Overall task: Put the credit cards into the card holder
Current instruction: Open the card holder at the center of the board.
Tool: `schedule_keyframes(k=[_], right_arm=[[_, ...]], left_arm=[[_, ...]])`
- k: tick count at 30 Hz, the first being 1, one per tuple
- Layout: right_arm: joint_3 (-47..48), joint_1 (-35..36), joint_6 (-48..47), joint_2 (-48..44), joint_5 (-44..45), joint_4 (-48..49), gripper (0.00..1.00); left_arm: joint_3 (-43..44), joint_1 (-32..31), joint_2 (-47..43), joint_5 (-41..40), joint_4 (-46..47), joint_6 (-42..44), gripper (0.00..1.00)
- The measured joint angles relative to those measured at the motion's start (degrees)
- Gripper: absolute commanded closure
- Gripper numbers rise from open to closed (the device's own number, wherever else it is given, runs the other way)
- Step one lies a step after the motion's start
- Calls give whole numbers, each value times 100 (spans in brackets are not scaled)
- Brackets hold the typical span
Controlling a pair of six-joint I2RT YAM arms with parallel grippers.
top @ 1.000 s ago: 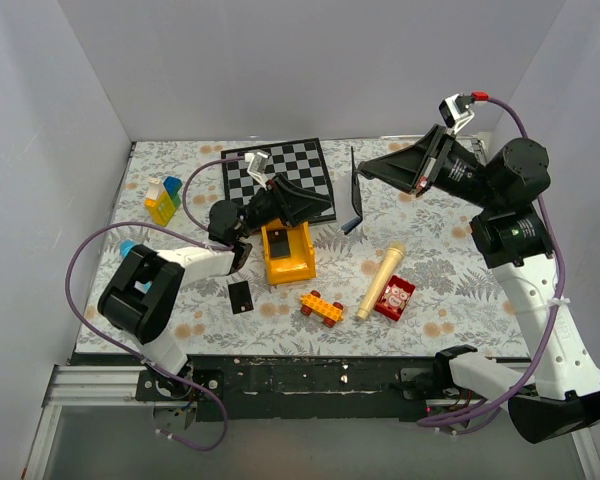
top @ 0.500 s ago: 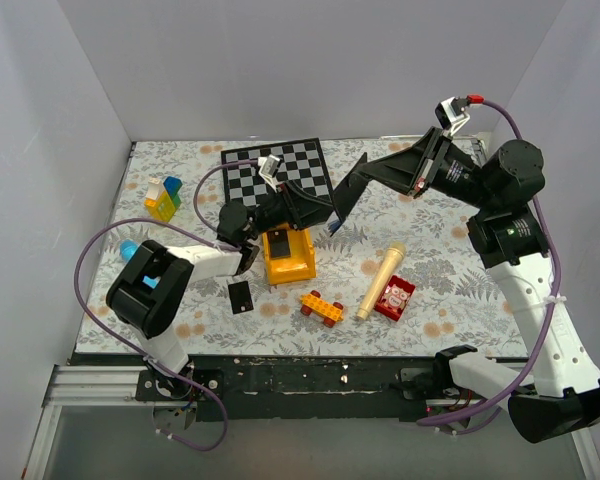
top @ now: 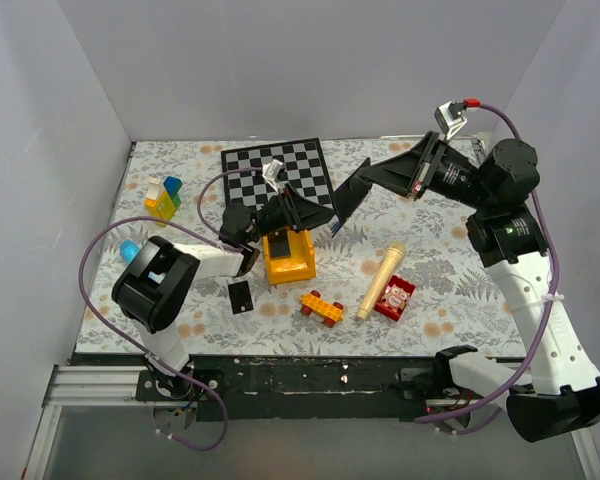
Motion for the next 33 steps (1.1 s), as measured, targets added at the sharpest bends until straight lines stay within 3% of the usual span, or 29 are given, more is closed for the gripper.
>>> schedule_keyframes(k=[6, 8, 11, 14, 18, 24, 33], right_arm=[[-7, -251, -774, -44, 151, -1008, 99], [-7, -339, -1172, -48, 317, -1499, 99], [-7, -398, -1777, 79, 610, -2216, 99], [-74, -404, -2317, 417, 887, -2673, 99], [-184, -334, -2828, 1176, 1152, -3051, 99], [-140, 144, -3318, 2245, 1370, -3294, 99], [-1423, 57, -3661, 2334, 2437, -2994, 99]], left_arm=[[-511, 413, -662, 48, -332, 407, 46], [-544, 579, -1296, -72, -1340, 981, 39], [-223, 623, -2356, -734, -3521, 2039, 38], [391, 597, -2861, -1429, -5235, 2835, 37], [577, 614, -3189, -2118, -6618, 3467, 37], [437, 616, -3095, -2437, -7571, 3694, 37], [404, 616, -3071, -2518, -7855, 3812, 36]])
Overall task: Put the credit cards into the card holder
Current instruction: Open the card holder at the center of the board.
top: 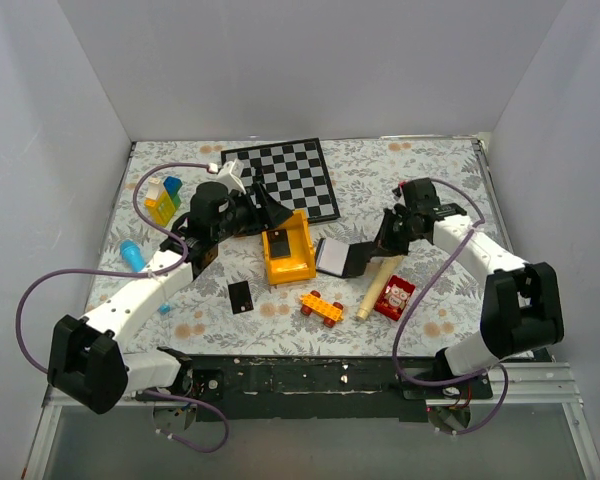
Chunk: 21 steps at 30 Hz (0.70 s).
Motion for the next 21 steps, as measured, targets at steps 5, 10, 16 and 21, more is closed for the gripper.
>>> schedule_keyframes(k=[5, 10, 16, 21], right_arm=[[-645, -203, -81, 448, 938, -122, 82], [-643, -192, -175, 560, 1488, -197, 43], [-420, -192, -363, 391, 1799, -254, 43], [-157, -177, -518, -90, 1397, -120, 64]], left_arm=[[0, 0, 109, 20, 2, 59, 37], [0, 0, 321, 103, -37, 118, 37], [2, 0, 380, 153, -111, 144, 37], [2, 0, 387, 160, -120, 173, 37]])
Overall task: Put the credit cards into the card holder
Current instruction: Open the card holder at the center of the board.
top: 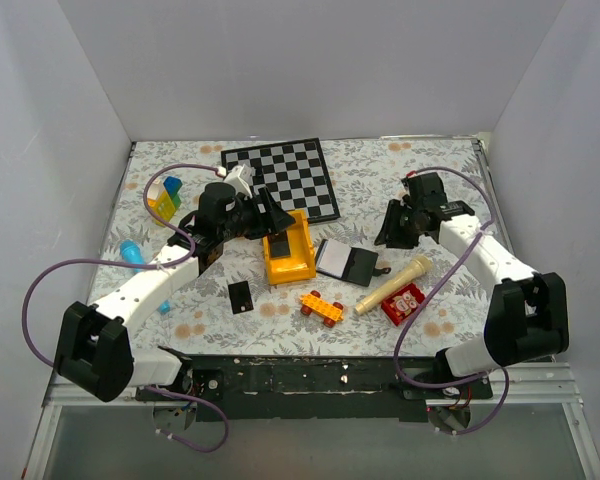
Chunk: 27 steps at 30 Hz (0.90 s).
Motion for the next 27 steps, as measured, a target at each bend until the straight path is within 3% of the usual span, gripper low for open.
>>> schedule_keyframes(k=[5, 8, 20, 27], right_arm=[[273, 376, 9, 72, -472, 284, 88], [315, 645, 98, 369, -710, 439, 96], [146, 745, 459, 1248, -1088, 898, 99], [72, 748, 461, 1641, -774, 828, 99]], left_arm=[[0, 0, 33, 24, -2, 4, 37], [0, 0, 35, 46, -2, 4, 37], [0, 0, 35, 146, -2, 9, 38], [0, 0, 70, 229, -2, 17, 38]])
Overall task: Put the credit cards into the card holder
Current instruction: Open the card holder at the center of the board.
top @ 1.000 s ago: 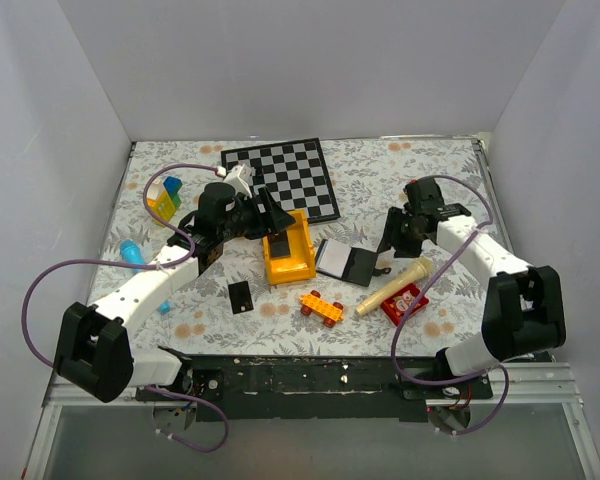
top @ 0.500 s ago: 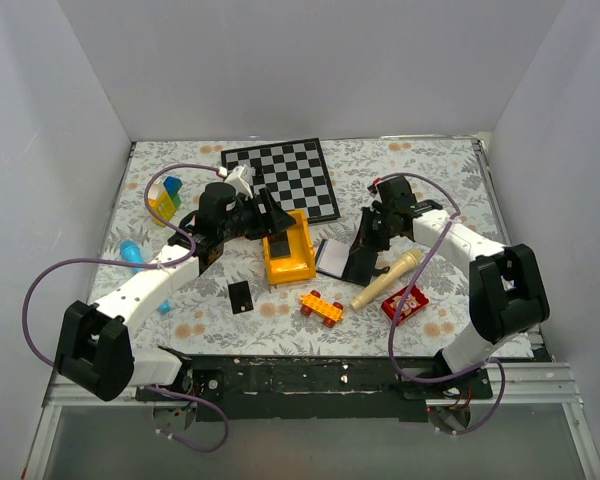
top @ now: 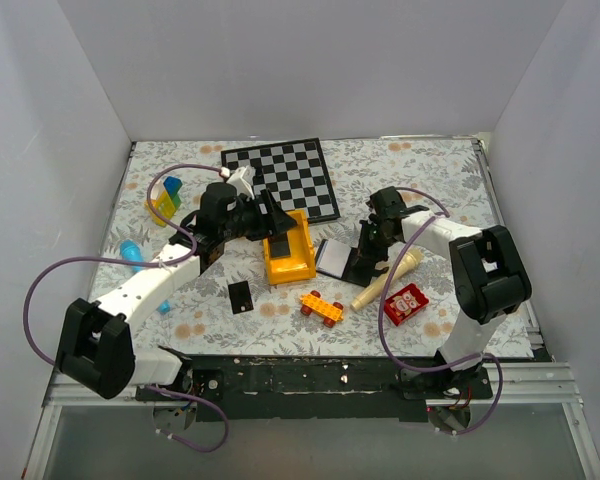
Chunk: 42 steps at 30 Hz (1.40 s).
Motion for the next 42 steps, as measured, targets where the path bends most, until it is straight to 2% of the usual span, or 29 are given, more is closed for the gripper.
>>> schedule_keyframes(k=[12, 15, 19, 20, 31, 36, 42], right_arm=[[15, -11, -61, 203, 229, -92, 99], [13, -13, -61, 205, 236, -92, 99], [13, -11, -59, 203, 236, -90, 99], [13, -11, -61, 203, 236, -90, 99], [0, -17, -35, 205, 203, -68, 99], [0, -22, -35, 205, 197, -66, 99], [-9, -24, -35, 208, 181, -52, 99]], left_arm=[[369, -138, 734, 219, -310, 317, 43], [785, -341, 1088, 210, -549, 501, 58], [1388, -671, 1648, 190, -817, 737, 95], [1550, -739, 1814, 173, -885, 798, 100], [3563, -1051, 3711, -199, -1943, 1386, 100], [4701, -1169, 4586, -824, -2848, 1766, 100], [5278, -1263, 5143, -1567, -3668, 2105, 100]])
